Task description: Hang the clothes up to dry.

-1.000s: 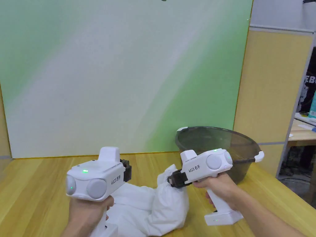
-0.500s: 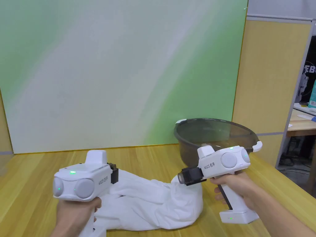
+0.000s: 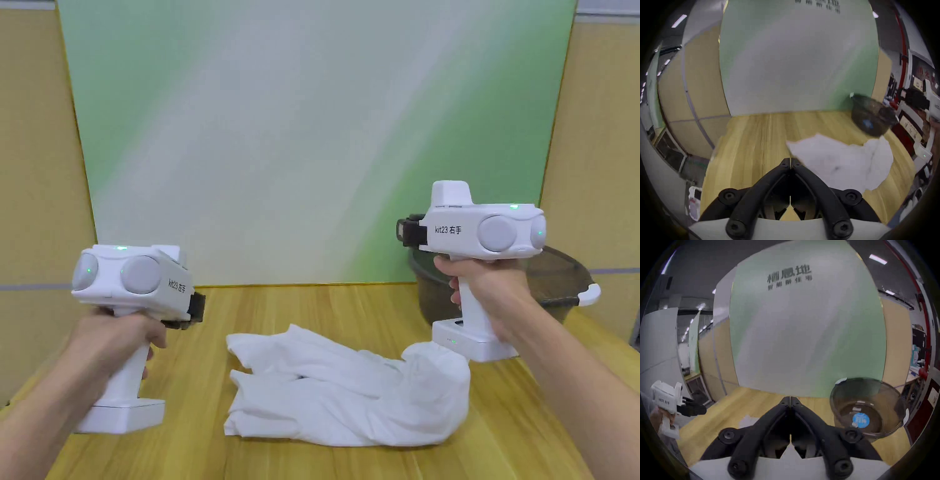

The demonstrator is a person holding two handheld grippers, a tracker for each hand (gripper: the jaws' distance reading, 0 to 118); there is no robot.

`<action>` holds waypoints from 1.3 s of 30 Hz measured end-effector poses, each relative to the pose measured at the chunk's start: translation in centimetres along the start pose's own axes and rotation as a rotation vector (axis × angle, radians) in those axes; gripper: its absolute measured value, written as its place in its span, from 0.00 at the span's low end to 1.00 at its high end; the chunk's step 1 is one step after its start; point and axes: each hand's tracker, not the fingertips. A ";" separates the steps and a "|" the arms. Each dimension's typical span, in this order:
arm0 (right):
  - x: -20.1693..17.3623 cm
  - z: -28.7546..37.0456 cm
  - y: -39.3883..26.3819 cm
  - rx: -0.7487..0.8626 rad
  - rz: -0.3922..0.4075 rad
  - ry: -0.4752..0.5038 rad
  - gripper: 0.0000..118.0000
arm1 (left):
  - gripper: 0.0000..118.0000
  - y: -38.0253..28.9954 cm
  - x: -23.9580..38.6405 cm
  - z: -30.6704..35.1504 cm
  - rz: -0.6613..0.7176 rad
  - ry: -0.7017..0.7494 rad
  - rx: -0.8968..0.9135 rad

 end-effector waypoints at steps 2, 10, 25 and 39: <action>-0.6 -0.5 -1.4 -0.049 0.054 -0.017 0.00 | 0.00 -0.7 -0.1 -1.3 -0.053 -0.050 -0.193; -0.6 -1.3 -5.8 -0.189 0.025 0.055 0.00 | 0.77 -2.6 1.7 -7.7 0.027 -0.230 -0.461; 6.5 -3.1 -8.8 -0.291 0.011 -0.030 0.00 | 0.59 -1.2 3.7 -15.2 0.047 -0.233 -0.390; 11.7 -1.7 -7.5 -0.564 -0.154 -0.091 0.00 | 0.08 -4.4 4.0 -14.8 0.003 -0.316 -0.366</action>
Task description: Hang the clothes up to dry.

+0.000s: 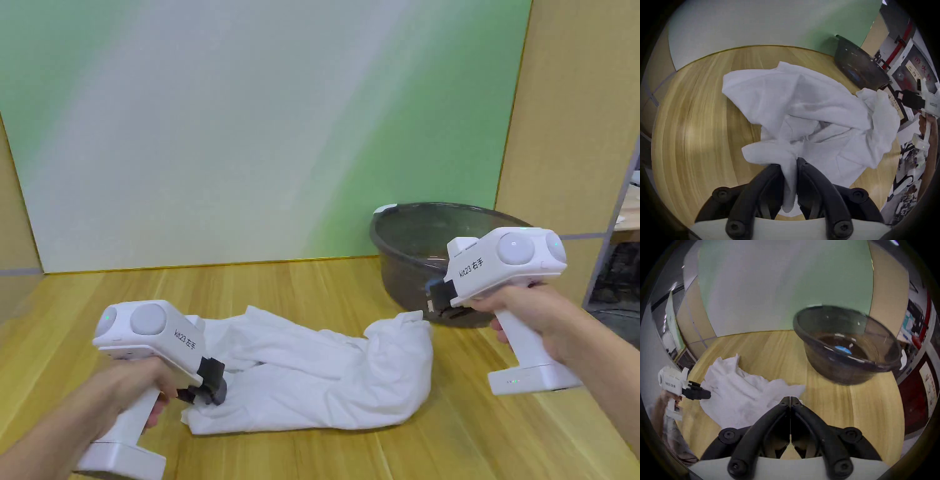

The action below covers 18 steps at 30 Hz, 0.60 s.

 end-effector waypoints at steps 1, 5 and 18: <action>0.4 -0.2 0.3 -0.018 -0.022 0.013 0.00 | 0.08 -0.4 0.2 0.3 0.012 0.003 0.002; 1.6 -1.6 1.8 -0.087 -0.076 0.027 0.00 | 0.08 -1.3 0.9 0.5 -0.075 0.018 0.017; 0.5 -4.7 4.5 -0.240 -0.295 0.084 0.82 | 0.08 -4.0 1.3 0.8 -0.085 0.026 0.114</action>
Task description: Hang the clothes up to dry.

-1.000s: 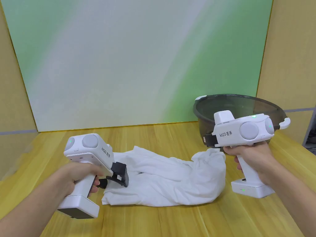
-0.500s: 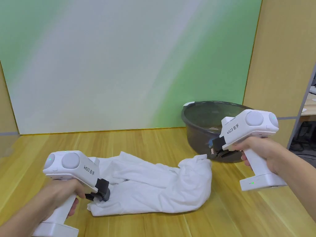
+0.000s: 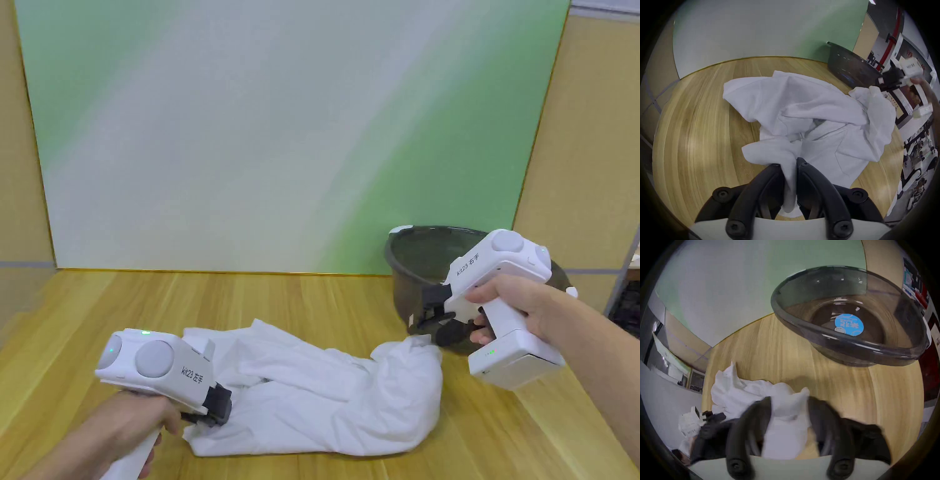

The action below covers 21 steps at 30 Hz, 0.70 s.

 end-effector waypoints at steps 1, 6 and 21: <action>-0.4 -0.3 -0.1 0.014 0.010 -0.002 0.90 | 0.08 -0.1 0.2 0.1 -0.020 0.001 -0.002; -0.4 -2.3 0.0 -0.003 0.030 -0.137 0.90 | 0.08 -0.6 1.1 0.3 -0.049 0.041 -0.002; 1.4 -6.6 1.4 -0.040 0.124 -0.121 0.09 | 0.08 -0.9 0.6 0.2 -0.065 0.059 0.031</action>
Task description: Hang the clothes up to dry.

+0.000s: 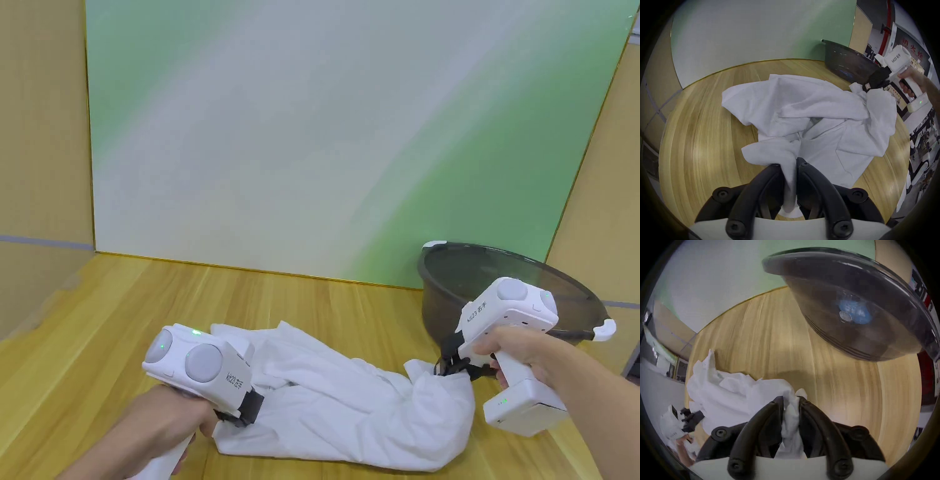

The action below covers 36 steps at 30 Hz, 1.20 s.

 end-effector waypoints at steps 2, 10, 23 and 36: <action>0.0 0.1 -1.0 0.065 0.063 0.054 0.08 | 0.08 0.0 -0.2 0.1 0.024 -0.011 0.006; -0.9 3.8 -4.2 0.330 0.151 0.089 0.06 | 0.07 -1.4 -2.0 2.5 0.223 -0.090 0.164; -10.0 20.9 -4.3 0.897 0.265 0.108 0.06 | 0.07 6.6 -0.1 20.7 0.115 0.146 0.765; -17.2 42.6 -1.6 1.328 0.236 0.034 0.06 | 0.07 19.1 0.1 37.9 0.242 0.342 1.103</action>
